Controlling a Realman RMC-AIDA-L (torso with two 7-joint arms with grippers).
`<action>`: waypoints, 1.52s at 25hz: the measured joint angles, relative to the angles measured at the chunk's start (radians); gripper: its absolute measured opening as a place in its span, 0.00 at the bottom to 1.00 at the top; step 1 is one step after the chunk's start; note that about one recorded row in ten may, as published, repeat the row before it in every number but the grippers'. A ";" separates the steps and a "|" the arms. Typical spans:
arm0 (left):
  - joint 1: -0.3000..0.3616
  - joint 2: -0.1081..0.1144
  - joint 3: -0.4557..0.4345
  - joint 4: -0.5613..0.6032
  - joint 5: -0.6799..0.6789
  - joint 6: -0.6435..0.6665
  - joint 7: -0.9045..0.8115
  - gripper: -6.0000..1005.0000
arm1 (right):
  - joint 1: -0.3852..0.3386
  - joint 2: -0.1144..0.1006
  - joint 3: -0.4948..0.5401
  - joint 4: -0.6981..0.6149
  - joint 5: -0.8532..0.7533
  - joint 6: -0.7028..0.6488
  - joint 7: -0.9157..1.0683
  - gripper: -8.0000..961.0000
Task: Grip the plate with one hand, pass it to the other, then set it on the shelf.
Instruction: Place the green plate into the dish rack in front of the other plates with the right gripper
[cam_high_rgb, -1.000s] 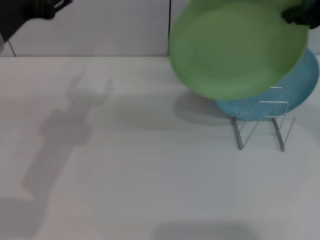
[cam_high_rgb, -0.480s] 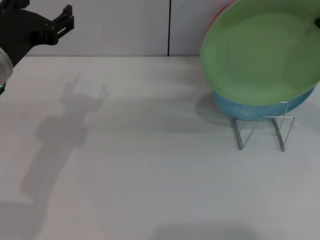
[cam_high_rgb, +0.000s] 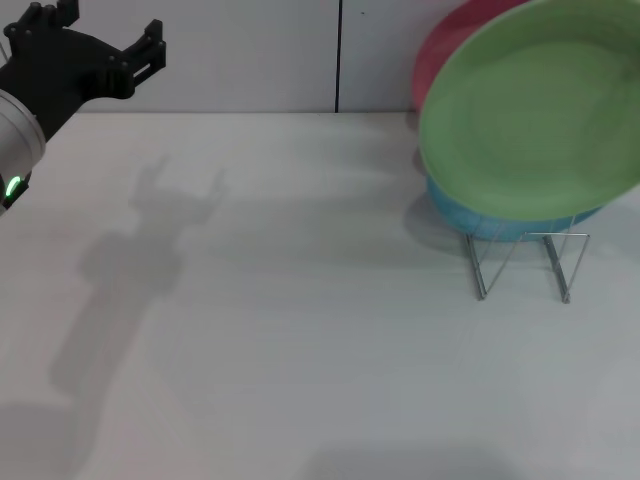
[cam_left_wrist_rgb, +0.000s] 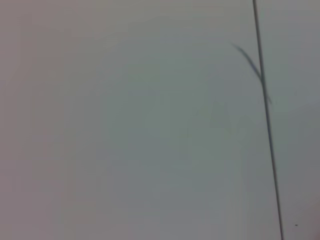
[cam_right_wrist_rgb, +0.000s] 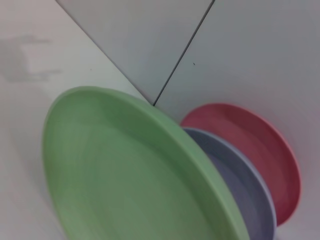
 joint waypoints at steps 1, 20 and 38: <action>0.000 0.000 0.002 0.000 0.000 0.000 0.000 0.86 | 0.000 0.000 0.000 0.006 -0.004 0.004 -0.006 0.08; -0.002 -0.001 0.023 0.011 -0.002 0.001 -0.001 0.86 | -0.016 0.006 -0.014 0.056 -0.048 0.051 -0.068 0.08; -0.025 -0.001 0.030 0.023 -0.002 -0.006 -0.001 0.86 | -0.095 0.031 -0.066 0.079 -0.077 0.120 -0.095 0.08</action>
